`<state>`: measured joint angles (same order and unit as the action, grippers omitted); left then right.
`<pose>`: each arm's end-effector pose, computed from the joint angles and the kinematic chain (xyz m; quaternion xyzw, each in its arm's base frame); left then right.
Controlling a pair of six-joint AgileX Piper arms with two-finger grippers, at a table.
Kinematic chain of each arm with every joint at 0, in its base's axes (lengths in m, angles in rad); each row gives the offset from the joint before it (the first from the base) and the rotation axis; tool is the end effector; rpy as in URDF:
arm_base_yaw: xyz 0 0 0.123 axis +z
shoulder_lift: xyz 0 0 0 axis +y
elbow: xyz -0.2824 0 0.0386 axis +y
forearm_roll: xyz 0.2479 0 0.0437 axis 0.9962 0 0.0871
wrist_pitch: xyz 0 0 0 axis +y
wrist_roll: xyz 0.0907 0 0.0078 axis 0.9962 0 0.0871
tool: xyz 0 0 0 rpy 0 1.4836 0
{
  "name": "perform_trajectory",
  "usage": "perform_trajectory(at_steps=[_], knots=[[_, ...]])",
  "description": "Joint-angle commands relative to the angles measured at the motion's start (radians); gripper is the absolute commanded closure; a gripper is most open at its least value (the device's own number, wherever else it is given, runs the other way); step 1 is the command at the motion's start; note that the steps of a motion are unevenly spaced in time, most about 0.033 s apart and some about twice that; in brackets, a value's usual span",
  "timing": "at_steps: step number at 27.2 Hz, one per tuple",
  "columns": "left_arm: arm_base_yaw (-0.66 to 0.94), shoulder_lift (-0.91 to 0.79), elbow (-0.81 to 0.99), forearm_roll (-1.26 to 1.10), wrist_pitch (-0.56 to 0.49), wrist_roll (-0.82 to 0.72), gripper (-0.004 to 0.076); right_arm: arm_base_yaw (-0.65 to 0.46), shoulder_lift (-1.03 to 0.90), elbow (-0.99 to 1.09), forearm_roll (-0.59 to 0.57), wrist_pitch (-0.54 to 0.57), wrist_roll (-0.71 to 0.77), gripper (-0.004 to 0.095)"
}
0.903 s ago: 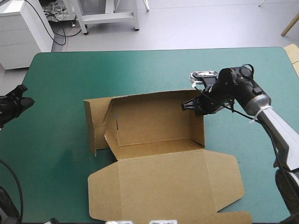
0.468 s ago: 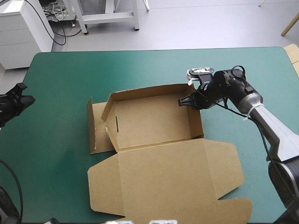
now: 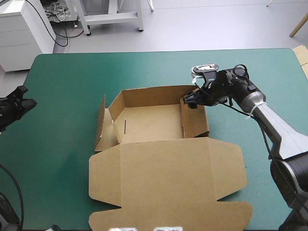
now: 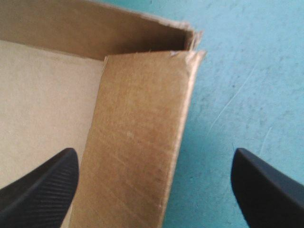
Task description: Fold the box
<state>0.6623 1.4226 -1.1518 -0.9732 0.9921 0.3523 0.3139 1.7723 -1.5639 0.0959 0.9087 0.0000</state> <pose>0.2659 0.1274 0.3325 -0.3057 0.8295 -0.2951 0.3625 0.3714 0.1278 0.3056 -0.1324 0.9536 0.0855 0.2566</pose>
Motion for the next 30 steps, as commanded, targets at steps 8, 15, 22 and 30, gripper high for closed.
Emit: perform_trajectory(at_steps=[8, 15, 22, 30], knots=[[0.001, -0.038, -0.024, -0.065, -0.01, -0.015, 0.0717, -0.002, -0.05, -0.275, -0.057, 0.249, 0.065, 0.0008], [0.001, -0.038, -0.024, -0.065, -0.007, -0.015, 0.0717, -0.002, -0.155, -0.271, -0.041, 0.261, 0.065, 0.0008], [0.001, -0.038, -0.024, -0.065, -0.007, -0.015, 0.0717, -0.002, -0.35, -0.13, -0.036, 0.261, 0.067, 0.0009], [0.001, -0.038, -0.024, -0.071, -0.009, -0.015, 0.0717, -0.002, -0.363, -0.063, -0.047, 0.261, 0.097, 0.0009]])
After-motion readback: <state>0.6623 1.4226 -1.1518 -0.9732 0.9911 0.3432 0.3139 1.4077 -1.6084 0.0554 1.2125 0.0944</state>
